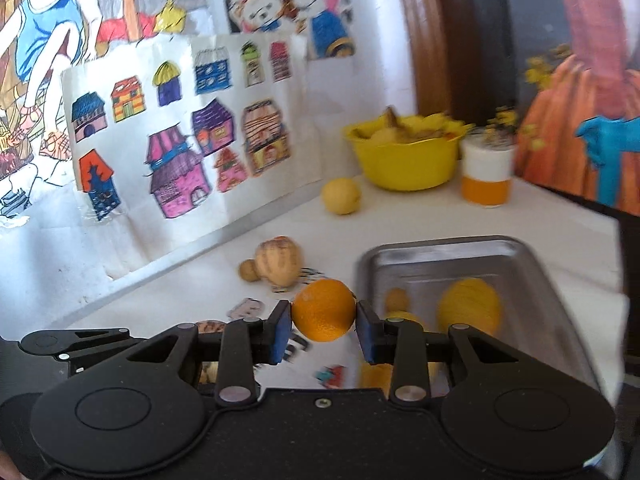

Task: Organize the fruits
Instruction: 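Place the orange and striped pepino melon into the tray with both tools, then withdraw both tools from the tray toward the remaining loose fruits, then grasp the striped pepino melon with the right tool while the left tool grasps the small brown fruit, then carry the melon and brown fruit over the tray and open both tools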

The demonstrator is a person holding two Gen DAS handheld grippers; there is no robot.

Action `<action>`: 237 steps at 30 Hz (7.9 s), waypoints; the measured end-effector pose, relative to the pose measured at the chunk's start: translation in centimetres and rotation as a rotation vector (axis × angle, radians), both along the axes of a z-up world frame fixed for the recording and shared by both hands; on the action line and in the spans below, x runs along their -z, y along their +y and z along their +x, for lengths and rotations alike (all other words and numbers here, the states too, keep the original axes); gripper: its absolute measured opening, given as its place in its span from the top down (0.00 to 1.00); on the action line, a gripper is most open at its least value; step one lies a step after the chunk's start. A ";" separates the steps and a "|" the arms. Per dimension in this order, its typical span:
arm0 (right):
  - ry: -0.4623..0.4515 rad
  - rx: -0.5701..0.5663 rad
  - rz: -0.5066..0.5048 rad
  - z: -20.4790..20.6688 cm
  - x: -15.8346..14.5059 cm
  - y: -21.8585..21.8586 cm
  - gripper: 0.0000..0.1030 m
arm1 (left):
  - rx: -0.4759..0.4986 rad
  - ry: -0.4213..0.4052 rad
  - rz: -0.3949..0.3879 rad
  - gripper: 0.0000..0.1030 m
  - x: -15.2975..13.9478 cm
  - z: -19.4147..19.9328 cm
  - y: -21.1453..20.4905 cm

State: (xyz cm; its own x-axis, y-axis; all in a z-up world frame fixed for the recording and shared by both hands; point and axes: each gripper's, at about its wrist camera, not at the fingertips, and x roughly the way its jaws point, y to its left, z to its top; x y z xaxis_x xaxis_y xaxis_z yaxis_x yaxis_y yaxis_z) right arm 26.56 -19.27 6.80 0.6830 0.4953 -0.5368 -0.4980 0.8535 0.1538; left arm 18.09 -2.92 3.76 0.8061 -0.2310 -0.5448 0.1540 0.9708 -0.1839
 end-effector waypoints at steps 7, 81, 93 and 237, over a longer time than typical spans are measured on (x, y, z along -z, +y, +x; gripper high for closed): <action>-0.016 0.080 -0.009 -2.2 0.2 -4.6 0.64 | 0.059 0.011 -0.043 0.49 0.2 -0.6 -3.7; 0.010 0.141 -0.090 -8.0 1.4 -10.3 0.01 | -0.075 -0.029 -0.054 0.00 -1.9 -3.0 -3.5; 0.048 -0.031 -0.267 -11.4 1.5 -4.5 0.01 | -0.184 0.047 -0.039 0.00 0.8 -7.1 2.9; 0.251 0.221 0.241 15.3 6.6 -11.7 0.42 | -0.079 0.170 0.056 0.55 3.9 22.6 -4.1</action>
State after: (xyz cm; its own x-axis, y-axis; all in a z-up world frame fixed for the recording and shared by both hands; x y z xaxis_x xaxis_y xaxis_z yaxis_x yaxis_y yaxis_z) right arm 41.85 -31.02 0.19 0.6495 0.4832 -0.5870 -0.2283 0.8604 0.4556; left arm 40.73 -7.03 -0.13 0.7159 -0.1361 -0.6848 0.0481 0.9881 -0.1462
